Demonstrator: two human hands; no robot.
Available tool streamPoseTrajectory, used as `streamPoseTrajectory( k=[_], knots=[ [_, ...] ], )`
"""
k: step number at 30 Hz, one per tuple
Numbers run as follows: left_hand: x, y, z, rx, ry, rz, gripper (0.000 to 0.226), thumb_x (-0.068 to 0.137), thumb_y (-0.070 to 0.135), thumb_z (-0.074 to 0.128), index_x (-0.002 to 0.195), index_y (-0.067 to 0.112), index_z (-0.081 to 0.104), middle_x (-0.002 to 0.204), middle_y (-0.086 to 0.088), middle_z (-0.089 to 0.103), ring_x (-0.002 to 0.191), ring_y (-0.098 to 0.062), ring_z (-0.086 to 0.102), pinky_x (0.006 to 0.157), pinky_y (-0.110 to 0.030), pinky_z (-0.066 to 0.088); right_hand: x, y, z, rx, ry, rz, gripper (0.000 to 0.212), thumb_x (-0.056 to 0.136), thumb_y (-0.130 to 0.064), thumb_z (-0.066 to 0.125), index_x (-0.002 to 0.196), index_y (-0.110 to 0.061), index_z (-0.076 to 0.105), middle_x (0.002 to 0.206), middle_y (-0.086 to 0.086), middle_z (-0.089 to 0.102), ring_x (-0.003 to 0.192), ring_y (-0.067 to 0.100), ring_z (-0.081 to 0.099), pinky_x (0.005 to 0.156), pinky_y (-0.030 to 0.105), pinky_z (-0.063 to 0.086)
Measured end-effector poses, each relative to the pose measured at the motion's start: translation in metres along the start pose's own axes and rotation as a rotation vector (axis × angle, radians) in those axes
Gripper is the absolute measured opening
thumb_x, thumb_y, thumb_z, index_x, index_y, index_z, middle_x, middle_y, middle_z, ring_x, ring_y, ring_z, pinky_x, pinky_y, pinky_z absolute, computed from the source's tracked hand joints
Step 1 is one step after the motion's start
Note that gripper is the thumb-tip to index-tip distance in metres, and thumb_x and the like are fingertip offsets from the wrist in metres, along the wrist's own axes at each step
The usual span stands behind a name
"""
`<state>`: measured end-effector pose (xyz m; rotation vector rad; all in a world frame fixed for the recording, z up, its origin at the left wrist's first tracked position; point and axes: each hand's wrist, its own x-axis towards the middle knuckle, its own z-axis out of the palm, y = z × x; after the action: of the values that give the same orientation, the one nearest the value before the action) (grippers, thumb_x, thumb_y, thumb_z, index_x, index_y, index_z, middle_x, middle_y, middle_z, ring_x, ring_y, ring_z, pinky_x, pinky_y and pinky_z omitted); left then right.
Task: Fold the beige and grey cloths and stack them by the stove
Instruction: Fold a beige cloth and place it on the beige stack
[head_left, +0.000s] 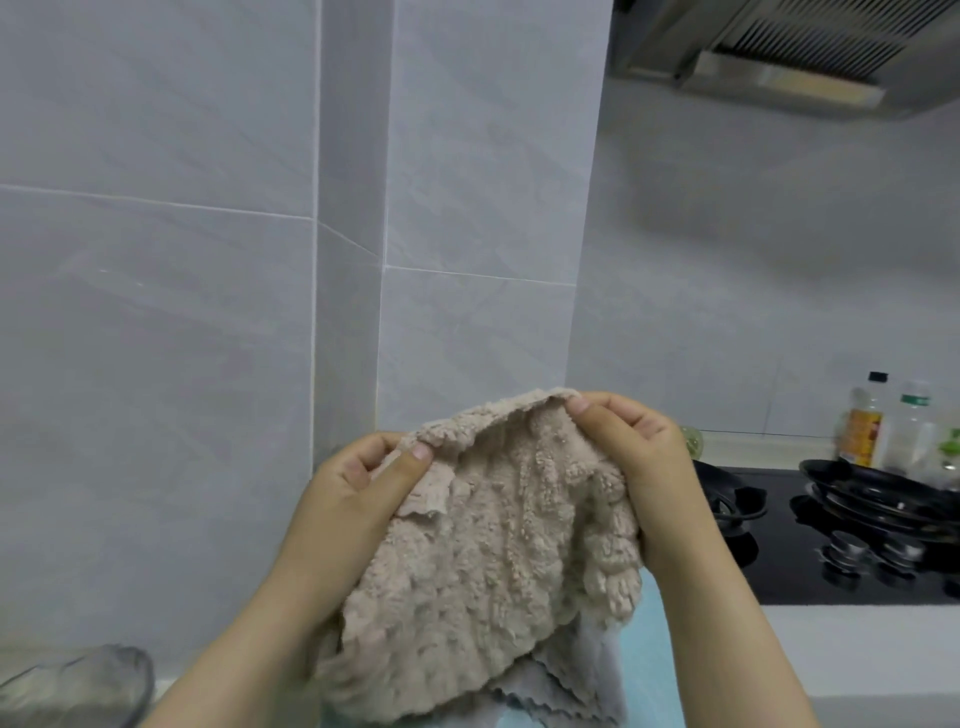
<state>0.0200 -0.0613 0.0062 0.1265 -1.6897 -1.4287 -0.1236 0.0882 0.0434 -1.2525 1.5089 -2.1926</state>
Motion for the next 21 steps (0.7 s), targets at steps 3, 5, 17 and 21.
streamPoseTrajectory(
  k=[3,5,17,21],
  knots=[
    [0.004,-0.004,-0.005,-0.06,0.027,-0.018,0.035,0.073,0.047,0.072,0.094,0.02,0.064,0.087,-0.02,0.065,0.079,-0.028,0.056,0.077,-0.04,0.041,0.0,-0.004,0.0,0.066,-0.048,0.067,0.026,0.075,-0.021,0.076,0.099,-0.013,0.073,0.085,0.011,0.073,0.074,0.022,0.068,0.069,0.032,0.056],
    [0.004,-0.005,-0.005,-0.074,0.002,-0.016,0.037,0.071,0.052,0.066,0.096,0.025,0.062,0.082,-0.023,0.058,0.079,-0.029,0.049,0.075,-0.043,0.037,-0.002,-0.007,0.0,0.166,-0.092,0.107,0.036,0.076,-0.02,0.069,0.112,-0.015,0.067,0.088,0.012,0.072,0.072,0.022,0.069,0.064,0.031,0.058],
    [0.001,-0.006,-0.007,0.243,-0.076,-0.037,0.06,0.06,0.021,0.071,0.11,0.044,0.046,0.098,0.003,0.07,0.086,-0.019,0.067,0.077,-0.028,0.053,0.004,0.009,0.005,-0.082,0.01,0.164,0.025,0.093,-0.002,0.051,0.085,-0.011,0.073,0.072,0.008,0.061,0.055,0.014,0.05,0.05,0.02,0.041],
    [0.003,-0.013,-0.009,0.478,0.043,0.077,0.031,0.076,0.027,0.062,0.1,0.042,0.05,0.089,0.002,0.067,0.072,-0.01,0.059,0.062,-0.02,0.043,0.005,0.008,0.001,-0.001,-0.103,0.287,0.04,0.096,0.004,0.034,0.111,-0.005,0.071,0.066,0.009,0.05,0.05,0.013,0.048,0.047,0.02,0.045]
  ],
)
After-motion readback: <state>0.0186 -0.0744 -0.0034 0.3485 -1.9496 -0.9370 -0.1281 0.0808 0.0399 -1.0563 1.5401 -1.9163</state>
